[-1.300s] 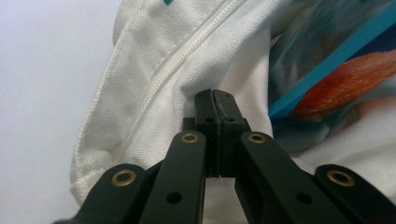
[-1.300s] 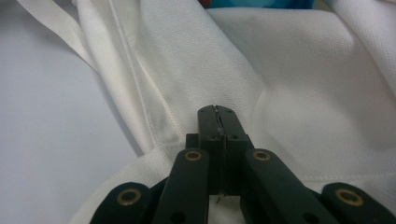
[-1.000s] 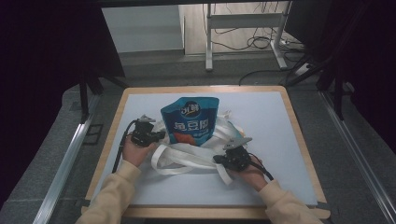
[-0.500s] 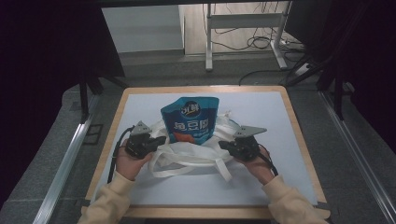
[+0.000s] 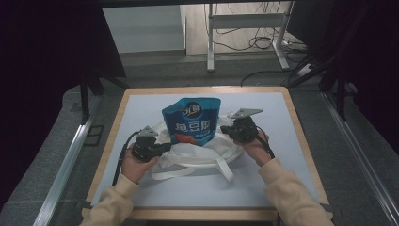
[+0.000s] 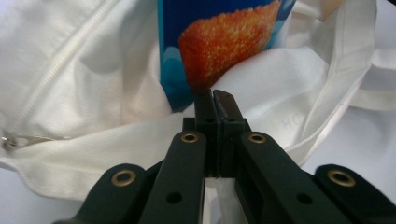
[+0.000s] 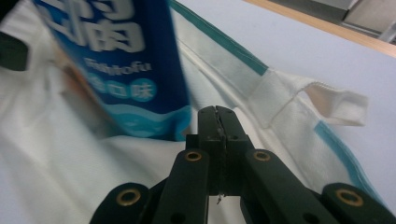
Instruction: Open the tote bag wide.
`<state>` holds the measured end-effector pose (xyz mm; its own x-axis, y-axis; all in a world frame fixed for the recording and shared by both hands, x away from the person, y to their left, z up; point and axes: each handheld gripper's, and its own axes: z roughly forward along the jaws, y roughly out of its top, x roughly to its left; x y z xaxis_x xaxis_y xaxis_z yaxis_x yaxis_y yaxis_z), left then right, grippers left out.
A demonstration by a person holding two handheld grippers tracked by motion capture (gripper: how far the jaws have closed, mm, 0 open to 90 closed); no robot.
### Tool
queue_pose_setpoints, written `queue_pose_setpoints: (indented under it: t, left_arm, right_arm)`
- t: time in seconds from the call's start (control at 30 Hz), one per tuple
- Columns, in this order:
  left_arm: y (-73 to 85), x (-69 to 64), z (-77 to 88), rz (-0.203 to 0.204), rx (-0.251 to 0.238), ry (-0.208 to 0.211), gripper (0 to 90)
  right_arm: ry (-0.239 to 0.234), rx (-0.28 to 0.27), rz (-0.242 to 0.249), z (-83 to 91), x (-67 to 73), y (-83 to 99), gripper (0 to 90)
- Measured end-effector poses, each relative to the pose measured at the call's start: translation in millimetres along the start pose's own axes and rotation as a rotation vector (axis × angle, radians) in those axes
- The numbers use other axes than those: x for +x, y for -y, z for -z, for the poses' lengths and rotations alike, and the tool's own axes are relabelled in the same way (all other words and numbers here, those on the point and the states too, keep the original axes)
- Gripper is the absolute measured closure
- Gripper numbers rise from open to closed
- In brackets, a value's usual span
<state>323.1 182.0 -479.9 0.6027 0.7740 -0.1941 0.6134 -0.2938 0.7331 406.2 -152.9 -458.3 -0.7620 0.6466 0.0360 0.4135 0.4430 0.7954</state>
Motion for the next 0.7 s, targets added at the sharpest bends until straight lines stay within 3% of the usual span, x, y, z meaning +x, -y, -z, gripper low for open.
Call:
queue_pose_setpoints:
  t: [0.3,0.5,0.7]
  left_arm:
    - [11.3,-4.9,-6.3,-0.015,0.059,0.022,89.9]
    - [20.7,-6.3,-11.5,-0.016,0.091,0.037,90.0]
    - [22.1,-8.3,-12.3,-0.021,0.089,0.038,90.0]
  right_arm:
    - [0.096,0.088,-0.038,-23.1,-22.8,0.8,89.3]
    - [0.095,0.109,-0.066,-30.9,-34.1,0.5,89.3]
    - [0.104,0.119,-0.083,-37.2,-38.5,1.6,89.3]
